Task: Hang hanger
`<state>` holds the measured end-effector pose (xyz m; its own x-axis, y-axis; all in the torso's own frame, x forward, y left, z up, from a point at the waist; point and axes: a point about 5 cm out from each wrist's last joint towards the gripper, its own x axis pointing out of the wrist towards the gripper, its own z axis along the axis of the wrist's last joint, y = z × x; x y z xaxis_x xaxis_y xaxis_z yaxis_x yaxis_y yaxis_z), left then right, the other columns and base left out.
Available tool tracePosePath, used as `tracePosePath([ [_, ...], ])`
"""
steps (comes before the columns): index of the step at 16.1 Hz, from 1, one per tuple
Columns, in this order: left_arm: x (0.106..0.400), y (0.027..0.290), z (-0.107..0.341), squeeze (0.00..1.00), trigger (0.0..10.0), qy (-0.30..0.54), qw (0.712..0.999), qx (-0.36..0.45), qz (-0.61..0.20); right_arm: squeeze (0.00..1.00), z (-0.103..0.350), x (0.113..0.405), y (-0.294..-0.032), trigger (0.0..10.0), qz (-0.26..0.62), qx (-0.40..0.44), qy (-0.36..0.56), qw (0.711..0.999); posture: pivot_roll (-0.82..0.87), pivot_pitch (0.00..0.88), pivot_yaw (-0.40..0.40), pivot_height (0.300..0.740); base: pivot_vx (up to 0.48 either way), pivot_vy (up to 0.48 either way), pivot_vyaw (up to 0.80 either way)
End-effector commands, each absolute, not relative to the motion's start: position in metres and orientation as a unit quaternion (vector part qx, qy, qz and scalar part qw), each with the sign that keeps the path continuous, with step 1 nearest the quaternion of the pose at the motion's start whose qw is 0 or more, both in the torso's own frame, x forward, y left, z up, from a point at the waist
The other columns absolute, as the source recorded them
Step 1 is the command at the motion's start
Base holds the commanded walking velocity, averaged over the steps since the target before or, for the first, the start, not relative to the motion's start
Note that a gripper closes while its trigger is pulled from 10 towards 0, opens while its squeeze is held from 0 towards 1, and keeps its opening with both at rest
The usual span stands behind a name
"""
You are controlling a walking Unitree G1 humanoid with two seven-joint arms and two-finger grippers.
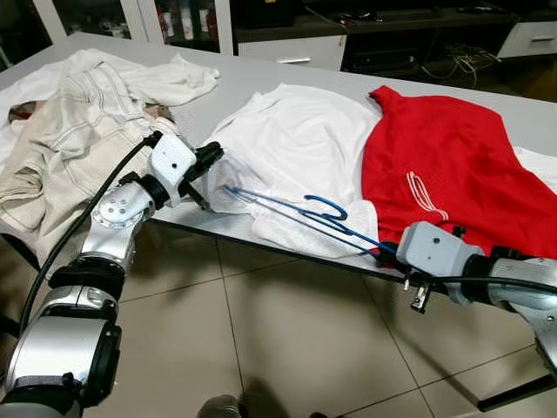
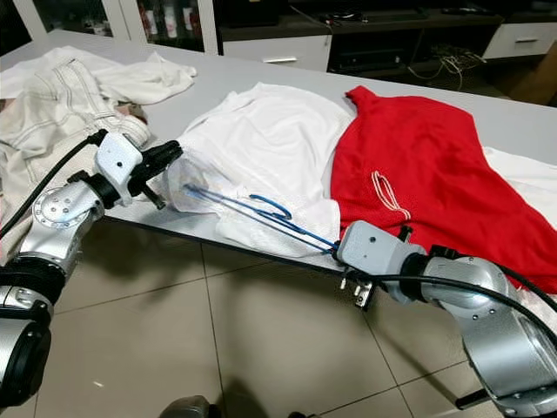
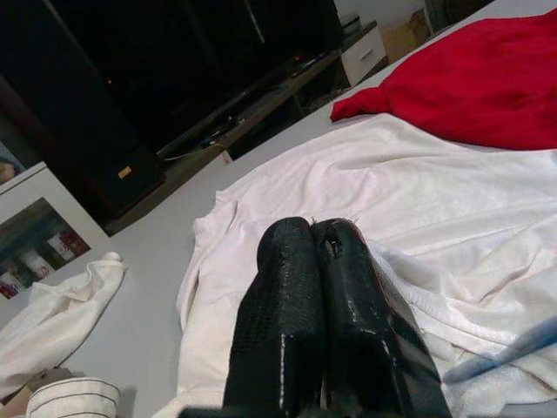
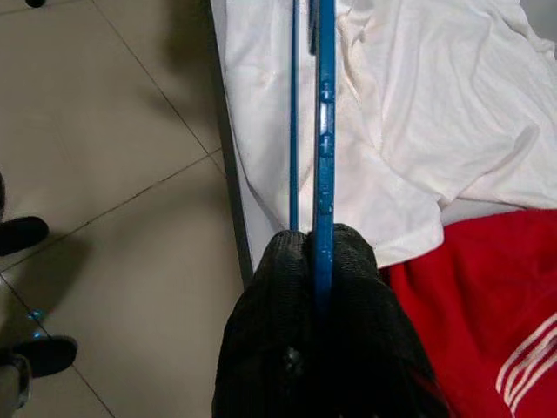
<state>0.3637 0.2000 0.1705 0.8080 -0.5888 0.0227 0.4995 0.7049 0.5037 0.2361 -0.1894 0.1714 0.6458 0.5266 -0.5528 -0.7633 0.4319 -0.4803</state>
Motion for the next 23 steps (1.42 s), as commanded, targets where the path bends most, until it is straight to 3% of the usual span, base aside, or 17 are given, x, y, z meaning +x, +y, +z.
tracePosePath([
  [1, 0.366, 0.198, 0.176, 0.00, 0.0, -0.097, 0.916, 0.248, -0.300, 0.00, 0.171, 0.240, -0.192, 10.0, 0.372, -0.371, 0.166, 0.834, 0.03, 0.031, 0.025, 0.740, 0.000, 0.000, 0.00],
  [5, 0.365, 0.201, 0.176, 0.00, 0.0, -0.097, 0.916, 0.248, -0.298, 0.00, 0.169, 0.250, -0.197, 10.0, 0.341, -0.385, 0.173, 0.840, 0.04, 0.031, 0.023, 0.740, 0.000, 0.000, 0.00],
  [10, 0.365, 0.198, 0.176, 0.00, 0.0, -0.100, 0.916, 0.248, -0.300, 0.00, 0.167, 0.262, -0.168, 10.0, 0.353, -0.380, 0.146, 0.842, 0.04, 0.032, 0.021, 0.740, 0.000, 0.000, 0.00],
  [19, 0.365, 0.198, 0.176, 0.00, 0.0, -0.101, 0.915, 0.248, -0.300, 0.00, 0.152, 0.263, -0.172, 10.0, 0.344, -0.399, 0.173, 0.832, 0.04, 0.031, 0.020, 0.740, 0.000, 0.000, 0.00],
  [23, 0.365, 0.195, 0.177, 0.00, 0.0, -0.105, 0.913, 0.248, -0.306, 0.00, 0.144, 0.279, -0.154, 10.0, 0.338, -0.383, 0.158, 0.845, 0.05, 0.027, 0.018, 0.740, 0.000, 0.000, 0.00],
])
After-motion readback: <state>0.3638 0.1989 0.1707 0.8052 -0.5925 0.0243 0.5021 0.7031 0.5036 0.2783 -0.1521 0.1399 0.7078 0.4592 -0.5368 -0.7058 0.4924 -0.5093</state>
